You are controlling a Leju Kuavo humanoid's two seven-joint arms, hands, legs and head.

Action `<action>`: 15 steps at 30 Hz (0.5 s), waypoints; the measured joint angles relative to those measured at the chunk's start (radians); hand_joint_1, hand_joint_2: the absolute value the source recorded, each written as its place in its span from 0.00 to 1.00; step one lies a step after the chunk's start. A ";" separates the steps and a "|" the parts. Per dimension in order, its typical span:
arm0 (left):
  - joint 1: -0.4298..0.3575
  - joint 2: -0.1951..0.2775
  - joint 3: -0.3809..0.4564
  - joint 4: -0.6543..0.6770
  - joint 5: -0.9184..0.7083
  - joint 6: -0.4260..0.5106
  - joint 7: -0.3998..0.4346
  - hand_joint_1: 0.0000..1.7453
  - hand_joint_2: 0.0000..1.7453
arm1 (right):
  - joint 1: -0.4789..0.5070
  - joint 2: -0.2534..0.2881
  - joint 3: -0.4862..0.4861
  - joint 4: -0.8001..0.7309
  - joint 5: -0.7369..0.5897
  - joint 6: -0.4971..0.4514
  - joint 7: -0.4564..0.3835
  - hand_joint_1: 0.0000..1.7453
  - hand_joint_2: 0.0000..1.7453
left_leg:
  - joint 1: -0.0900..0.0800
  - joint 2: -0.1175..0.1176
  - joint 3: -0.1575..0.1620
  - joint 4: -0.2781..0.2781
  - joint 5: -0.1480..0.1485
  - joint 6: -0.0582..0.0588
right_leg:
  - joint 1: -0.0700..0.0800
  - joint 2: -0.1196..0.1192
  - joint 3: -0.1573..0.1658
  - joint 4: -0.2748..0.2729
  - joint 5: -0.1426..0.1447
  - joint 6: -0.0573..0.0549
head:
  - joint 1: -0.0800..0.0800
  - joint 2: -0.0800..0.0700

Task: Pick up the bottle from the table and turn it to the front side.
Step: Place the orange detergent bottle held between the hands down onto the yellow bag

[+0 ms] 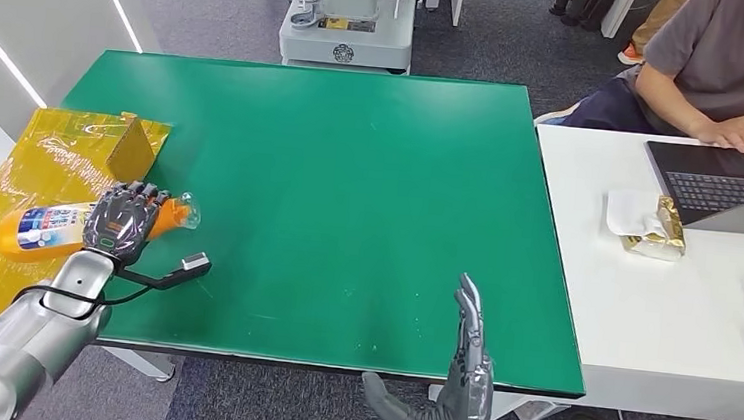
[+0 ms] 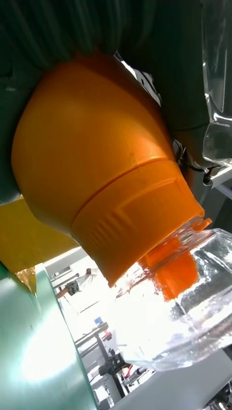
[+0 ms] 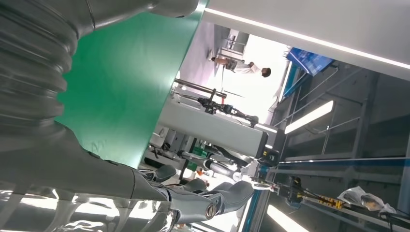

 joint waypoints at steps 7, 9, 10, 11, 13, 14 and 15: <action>-0.002 0.000 -0.009 0.001 0.000 0.000 0.054 0.00 1.00 | -0.007 -0.003 0.008 0.009 -0.014 0.000 0.000 0.00 1.00 | 0.000 0.000 0.000 0.000 0.000 0.000 | 0.000 0.000 0.000 0.000 0.000 0.000 | 0.000 0.000; -0.002 0.000 -0.016 0.001 0.000 0.000 0.065 0.00 1.00 | -0.009 -0.003 0.010 0.012 -0.016 0.000 0.000 0.00 1.00 | 0.000 0.000 0.000 0.000 0.000 0.000 | 0.000 0.000 0.000 0.000 0.000 0.000 | 0.000 0.000; -0.002 0.000 -0.021 0.001 0.000 0.000 0.074 0.00 1.00 | -0.010 -0.004 0.012 0.013 -0.018 0.000 0.000 0.00 1.00 | 0.000 0.000 0.000 0.000 0.000 0.000 | 0.000 0.000 0.000 0.000 0.000 0.000 | 0.000 0.000; -0.002 0.000 -0.028 0.001 0.000 0.000 0.084 0.00 1.00 | -0.012 -0.005 0.013 0.015 -0.020 0.000 0.000 0.00 1.00 | 0.000 0.000 0.000 0.000 0.000 0.000 | 0.000 0.000 0.000 0.000 0.000 0.000 | 0.000 0.000; -0.002 0.001 -0.045 0.001 0.000 0.000 0.107 0.00 1.00 | -0.016 -0.007 0.018 0.018 -0.029 0.001 0.000 0.00 1.00 | 0.000 0.000 0.000 0.000 0.000 0.000 | 0.000 0.000 0.000 0.000 0.000 0.000 | 0.000 0.000; -0.001 0.001 -0.053 0.002 0.000 0.000 0.115 0.00 1.00 | -0.018 -0.008 0.019 0.020 -0.032 0.002 0.000 0.00 1.00 | 0.000 0.000 0.000 0.000 0.000 0.000 | 0.000 0.000 0.000 0.000 0.000 0.000 | 0.000 0.000; -0.001 0.002 -0.060 0.003 0.000 0.000 0.122 0.00 1.00 | -0.019 -0.008 0.020 0.021 -0.035 0.002 0.000 0.00 1.00 | 0.000 0.000 0.000 0.000 0.000 0.000 | 0.000 0.000 0.000 0.000 0.000 0.000 | 0.000 0.000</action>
